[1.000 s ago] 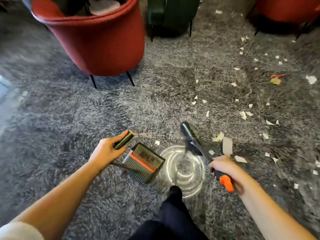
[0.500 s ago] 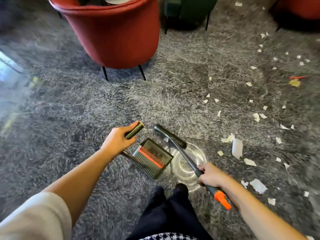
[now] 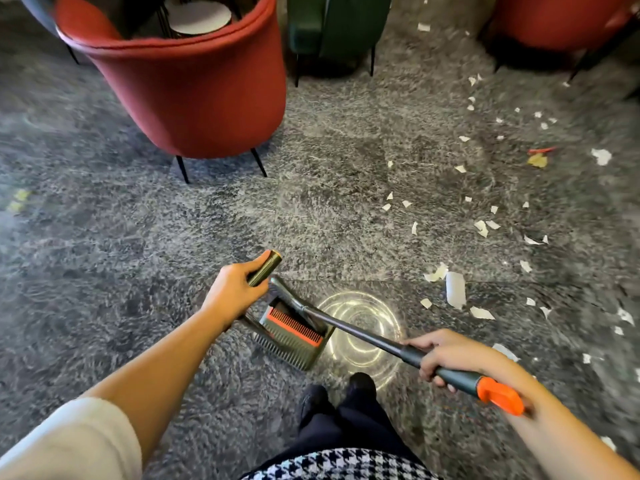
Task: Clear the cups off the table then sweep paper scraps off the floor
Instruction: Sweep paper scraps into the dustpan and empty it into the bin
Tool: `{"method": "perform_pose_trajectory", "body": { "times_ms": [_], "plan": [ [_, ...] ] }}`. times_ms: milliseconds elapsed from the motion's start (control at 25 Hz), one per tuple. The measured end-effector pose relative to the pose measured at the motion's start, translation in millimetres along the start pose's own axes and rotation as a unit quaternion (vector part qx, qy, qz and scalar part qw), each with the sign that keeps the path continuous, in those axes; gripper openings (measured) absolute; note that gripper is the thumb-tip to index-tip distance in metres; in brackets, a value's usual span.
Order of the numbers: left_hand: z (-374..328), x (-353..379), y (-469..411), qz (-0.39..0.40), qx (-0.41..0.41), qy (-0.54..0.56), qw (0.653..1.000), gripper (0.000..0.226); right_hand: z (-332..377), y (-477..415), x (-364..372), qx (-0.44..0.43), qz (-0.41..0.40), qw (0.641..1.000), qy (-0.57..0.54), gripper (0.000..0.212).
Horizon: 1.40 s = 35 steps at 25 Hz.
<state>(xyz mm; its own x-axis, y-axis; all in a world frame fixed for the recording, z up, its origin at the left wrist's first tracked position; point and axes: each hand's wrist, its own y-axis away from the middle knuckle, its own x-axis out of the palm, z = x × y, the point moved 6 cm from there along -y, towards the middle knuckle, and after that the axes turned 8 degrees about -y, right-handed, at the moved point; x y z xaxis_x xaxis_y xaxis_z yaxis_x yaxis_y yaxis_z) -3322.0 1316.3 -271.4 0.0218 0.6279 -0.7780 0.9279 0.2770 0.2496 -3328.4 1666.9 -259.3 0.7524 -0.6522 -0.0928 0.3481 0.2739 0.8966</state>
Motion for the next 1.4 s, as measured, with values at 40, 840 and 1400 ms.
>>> {"method": "perform_pose_trajectory", "body": {
  "times_ms": [40,840,1400],
  "plan": [
    [-3.2,4.5,2.6,0.004,0.009,0.009,1.0,0.054,-3.9,2.2,-4.0,0.003,-0.005,1.0,-0.022,0.065],
    [-269.6,130.1,-163.9,0.189,0.316,-0.136,0.92,0.054,-115.0,24.2,-240.9,0.008,-0.295,0.909,-0.294,0.04],
    [-349.2,173.0,-263.2,0.222,0.374,-0.122,0.892,0.056,-105.9,-58.3,-247.3,0.106,-0.273,0.909,-0.298,0.016]
  ]
}}
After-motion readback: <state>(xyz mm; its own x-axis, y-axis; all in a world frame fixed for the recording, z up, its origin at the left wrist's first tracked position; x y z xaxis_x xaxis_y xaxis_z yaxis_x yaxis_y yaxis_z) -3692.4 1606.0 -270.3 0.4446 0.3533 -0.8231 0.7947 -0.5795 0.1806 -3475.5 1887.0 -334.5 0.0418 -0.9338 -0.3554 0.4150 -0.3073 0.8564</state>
